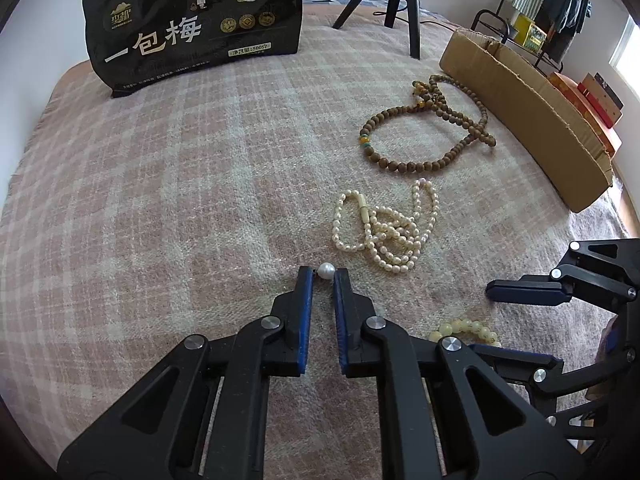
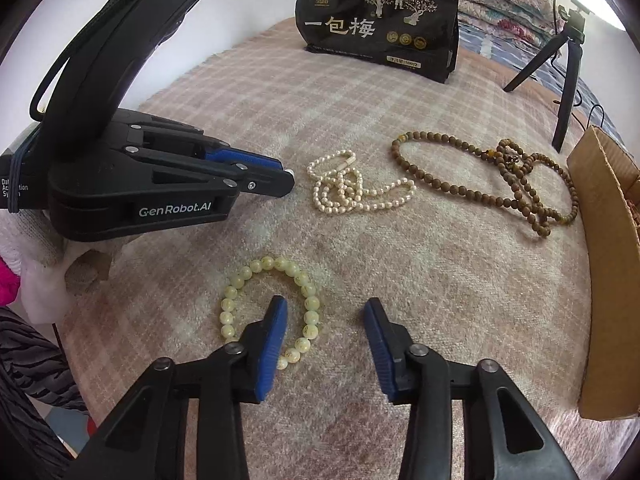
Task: Organize jewelry
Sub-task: 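Grasp the loose pearl with the left tool while the right tool grasps the cream bead bracelet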
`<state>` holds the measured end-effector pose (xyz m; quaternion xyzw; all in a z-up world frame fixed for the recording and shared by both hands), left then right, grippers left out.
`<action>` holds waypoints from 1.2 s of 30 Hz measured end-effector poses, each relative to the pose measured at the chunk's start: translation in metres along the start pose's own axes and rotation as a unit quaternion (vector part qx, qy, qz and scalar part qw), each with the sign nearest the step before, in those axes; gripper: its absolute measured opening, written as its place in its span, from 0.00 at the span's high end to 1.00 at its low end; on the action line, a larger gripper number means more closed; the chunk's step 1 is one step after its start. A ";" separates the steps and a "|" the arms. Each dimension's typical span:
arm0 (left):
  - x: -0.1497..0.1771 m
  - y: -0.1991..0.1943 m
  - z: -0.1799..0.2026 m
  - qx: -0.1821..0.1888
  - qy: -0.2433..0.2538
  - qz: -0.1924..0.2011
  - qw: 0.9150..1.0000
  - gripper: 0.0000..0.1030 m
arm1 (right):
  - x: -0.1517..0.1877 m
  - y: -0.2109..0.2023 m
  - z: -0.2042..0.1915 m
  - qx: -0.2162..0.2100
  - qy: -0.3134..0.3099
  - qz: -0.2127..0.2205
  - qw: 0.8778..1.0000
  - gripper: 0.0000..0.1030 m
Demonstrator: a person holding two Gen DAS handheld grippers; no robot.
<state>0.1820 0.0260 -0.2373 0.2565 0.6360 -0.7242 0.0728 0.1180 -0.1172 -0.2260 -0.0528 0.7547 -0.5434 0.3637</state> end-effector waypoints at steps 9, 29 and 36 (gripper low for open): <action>-0.001 0.001 0.003 -0.012 0.007 0.009 1.000 1.00 | 0.001 0.002 -0.010 0.007 -0.026 -0.004 1.000 0.88; -0.005 0.000 0.010 -0.009 0.020 0.017 1.000 0.80 | 0.002 -0.001 -0.010 -0.017 -0.017 -0.004 1.000 0.95; -0.007 0.002 0.011 -0.012 0.023 0.023 0.999 0.67 | 0.001 -0.001 -0.009 -0.020 -0.014 -0.004 1.000 0.95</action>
Point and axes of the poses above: each gripper's, at about its wrist camera, not at the fingertips, and y roughly the way its jaws point, z to its right, x to its underside, the point moved 1 cm from there along y, roughly the way its jaws point, and after that the axes turned 2 degrees about -x, right-handed, at the moved point
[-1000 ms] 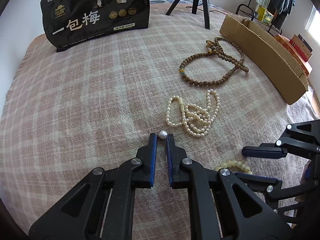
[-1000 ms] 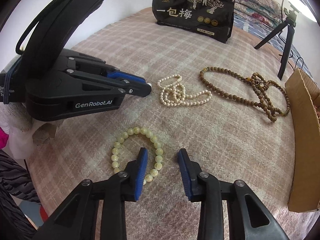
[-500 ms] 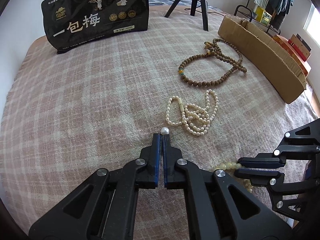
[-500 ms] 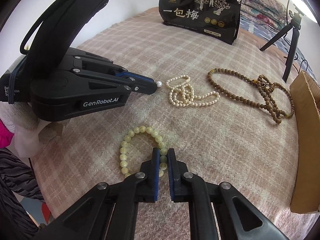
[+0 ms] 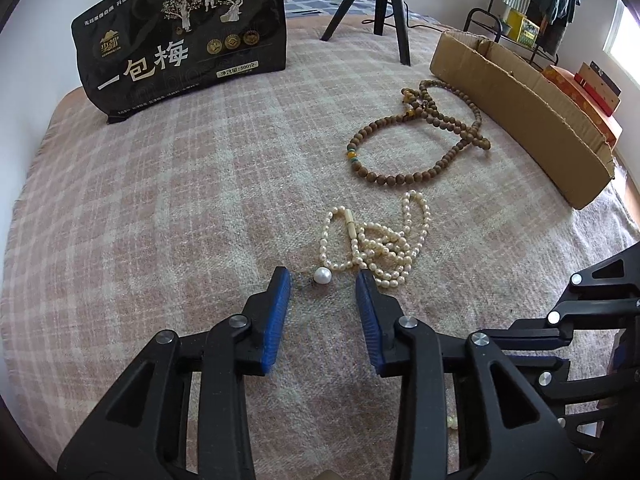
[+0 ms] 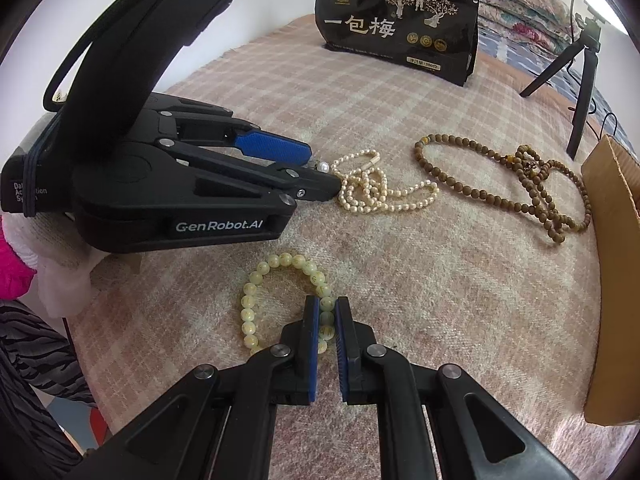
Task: Organize jewelry
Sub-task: 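Grasp the loose pearl with the left tool while the right tool grasps the cream bead bracelet, then carry the pearl with the left tool while the right tool carries the bracelet over the box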
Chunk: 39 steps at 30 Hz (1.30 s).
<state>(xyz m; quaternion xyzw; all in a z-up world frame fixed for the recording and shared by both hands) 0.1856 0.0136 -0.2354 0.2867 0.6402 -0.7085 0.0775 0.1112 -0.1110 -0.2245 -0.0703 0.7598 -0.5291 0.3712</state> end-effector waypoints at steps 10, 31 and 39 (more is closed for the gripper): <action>-0.002 0.005 0.002 0.007 0.010 0.004 1.000 0.92 | 0.001 0.001 0.003 0.000 0.002 -0.001 1.000 0.95; -0.008 -0.053 -0.005 0.004 -0.027 0.054 0.998 0.94 | -0.013 -0.058 0.001 0.015 0.001 0.073 0.997 0.95; -0.042 -0.081 0.007 0.020 -0.042 0.101 0.994 0.94 | -0.015 -0.102 0.028 0.041 0.025 0.117 0.992 0.95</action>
Point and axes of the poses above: each gripper's, at about its wrist camera, not at the fingertips, and y roughly the way its jaws point, z to its right, x to its underside, the point moved 1 cm from there along y, roughly the way its jaws point, and after that the axes turned 2 degrees about -x, right-handed, at the moved point
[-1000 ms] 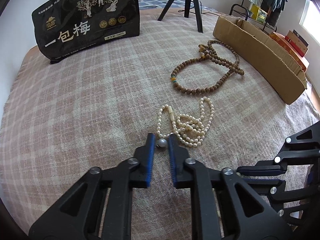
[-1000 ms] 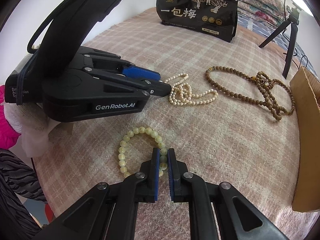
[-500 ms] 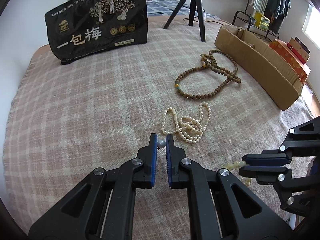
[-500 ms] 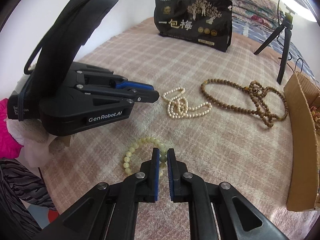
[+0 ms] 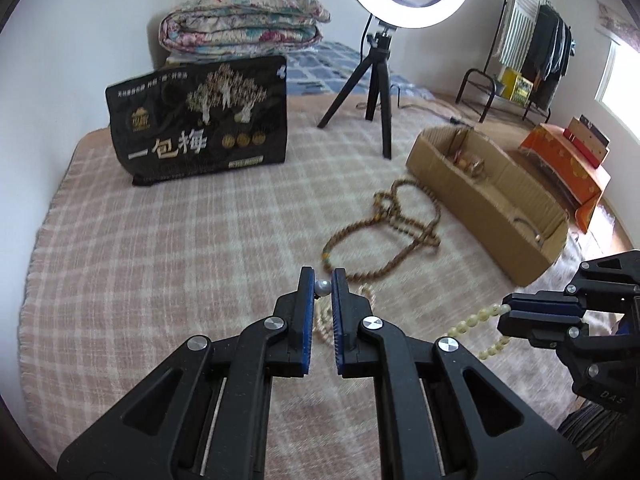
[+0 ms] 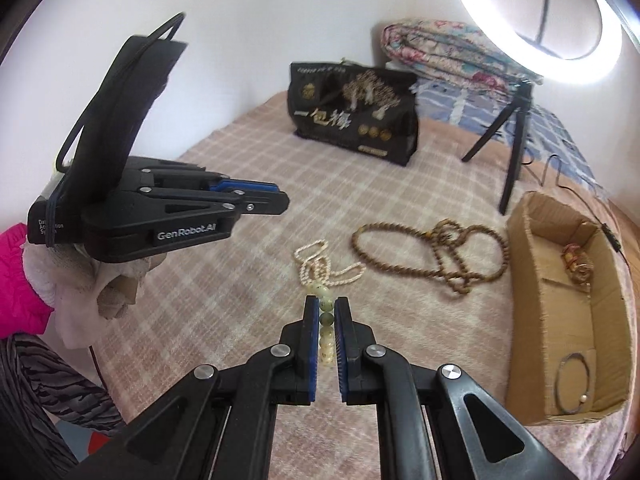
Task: Organize jewelry
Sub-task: 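Carry the pearl with the left tool while the right tool carries the bracelet over the box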
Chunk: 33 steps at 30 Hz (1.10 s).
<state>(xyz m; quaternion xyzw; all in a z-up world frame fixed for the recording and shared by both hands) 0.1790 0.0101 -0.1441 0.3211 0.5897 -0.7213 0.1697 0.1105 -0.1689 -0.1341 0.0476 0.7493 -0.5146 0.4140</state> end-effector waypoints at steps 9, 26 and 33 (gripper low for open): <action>-0.048 -0.005 0.034 0.026 -0.004 0.041 0.999 0.94 | -0.008 -0.045 0.054 0.043 0.043 0.043 0.997 0.95; -0.096 0.017 0.103 0.062 0.004 0.070 0.996 0.94 | -0.005 -0.086 0.136 0.103 0.103 0.071 0.987 0.95; -0.107 0.033 0.131 0.077 0.011 0.070 0.995 0.94 | -0.002 -0.089 0.165 0.121 0.118 0.067 0.983 0.95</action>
Point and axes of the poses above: each gripper's, at about its wrist camera, not at the fingertips, and y roughly the way its jaws point, z to its right, x to its underside, the point moved 1 cm from there along y, roughly the way its jaws point, and after that the axes turned 2 degrees about -x, right-handed, at the moved point
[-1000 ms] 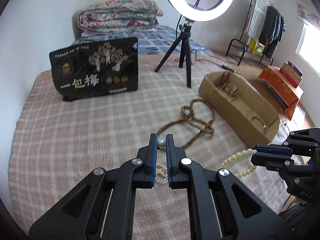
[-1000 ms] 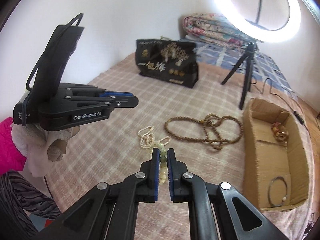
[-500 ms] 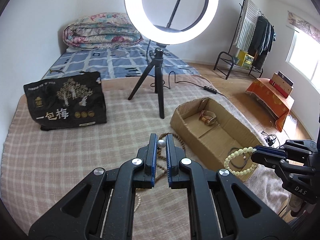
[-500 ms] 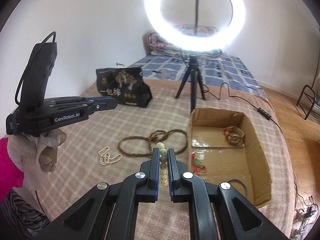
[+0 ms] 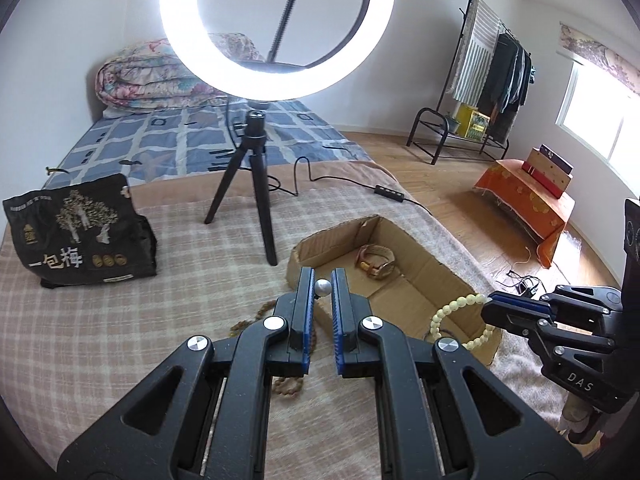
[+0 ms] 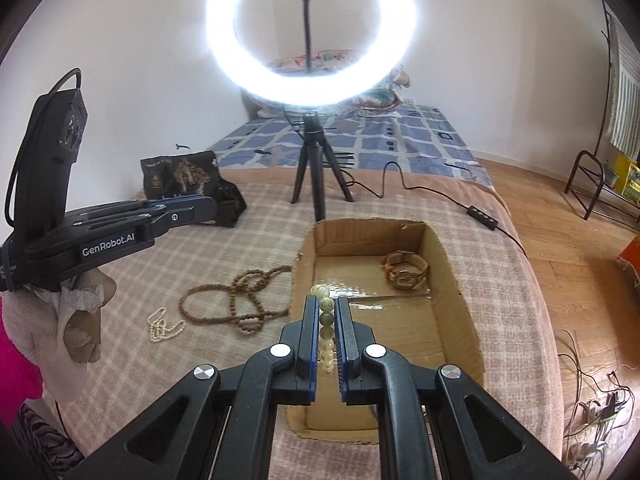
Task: Organize jewelry
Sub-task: 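Carry the pearl with the left tool while the right tool carries the bracelet over the box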
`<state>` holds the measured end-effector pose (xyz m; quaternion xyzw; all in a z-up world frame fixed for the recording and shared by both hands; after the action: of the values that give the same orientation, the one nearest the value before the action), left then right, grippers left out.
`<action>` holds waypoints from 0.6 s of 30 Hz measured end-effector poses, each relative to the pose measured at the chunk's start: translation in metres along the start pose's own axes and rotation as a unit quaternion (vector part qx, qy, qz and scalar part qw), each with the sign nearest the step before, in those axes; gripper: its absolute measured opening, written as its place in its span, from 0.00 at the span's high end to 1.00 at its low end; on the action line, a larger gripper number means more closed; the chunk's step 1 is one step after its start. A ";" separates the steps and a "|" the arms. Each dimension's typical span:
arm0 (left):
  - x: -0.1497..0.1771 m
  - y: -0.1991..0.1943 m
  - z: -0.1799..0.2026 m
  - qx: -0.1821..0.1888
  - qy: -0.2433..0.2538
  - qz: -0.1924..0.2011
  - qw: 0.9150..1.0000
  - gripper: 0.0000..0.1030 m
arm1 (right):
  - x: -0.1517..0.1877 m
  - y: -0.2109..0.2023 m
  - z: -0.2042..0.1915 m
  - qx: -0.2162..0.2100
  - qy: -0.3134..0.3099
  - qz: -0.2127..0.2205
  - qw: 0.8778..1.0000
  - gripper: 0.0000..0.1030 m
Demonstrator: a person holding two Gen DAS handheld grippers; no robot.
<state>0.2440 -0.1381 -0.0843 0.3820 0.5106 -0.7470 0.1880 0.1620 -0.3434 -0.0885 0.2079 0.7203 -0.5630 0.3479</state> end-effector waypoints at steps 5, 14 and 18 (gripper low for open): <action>-0.005 0.019 0.012 0.006 -0.001 -0.006 1.000 0.94 | -0.002 0.005 0.015 0.010 0.006 -0.003 1.000 0.95; -0.017 0.051 0.028 0.020 -0.009 -0.008 1.000 0.94 | 0.000 0.021 0.037 0.021 0.009 -0.017 1.000 0.95; -0.018 0.064 0.038 0.022 -0.005 -0.014 1.000 0.94 | 0.001 0.028 0.050 0.021 0.018 -0.023 0.999 0.95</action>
<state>0.2837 -0.2006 -0.1031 0.3753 0.4985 -0.7624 0.1717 0.1937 -0.3831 -0.1144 0.2085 0.7191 -0.5816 0.3181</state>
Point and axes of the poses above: each gripper's, at about its wrist camera, not at the fingertips, and y roughly the way its jaws point, z to its right, x to its underside, the point moved 1 cm from there along y, roughly the way its jaws point, and after that the axes turned 2 degrees about -x, right-handed, at the moved point
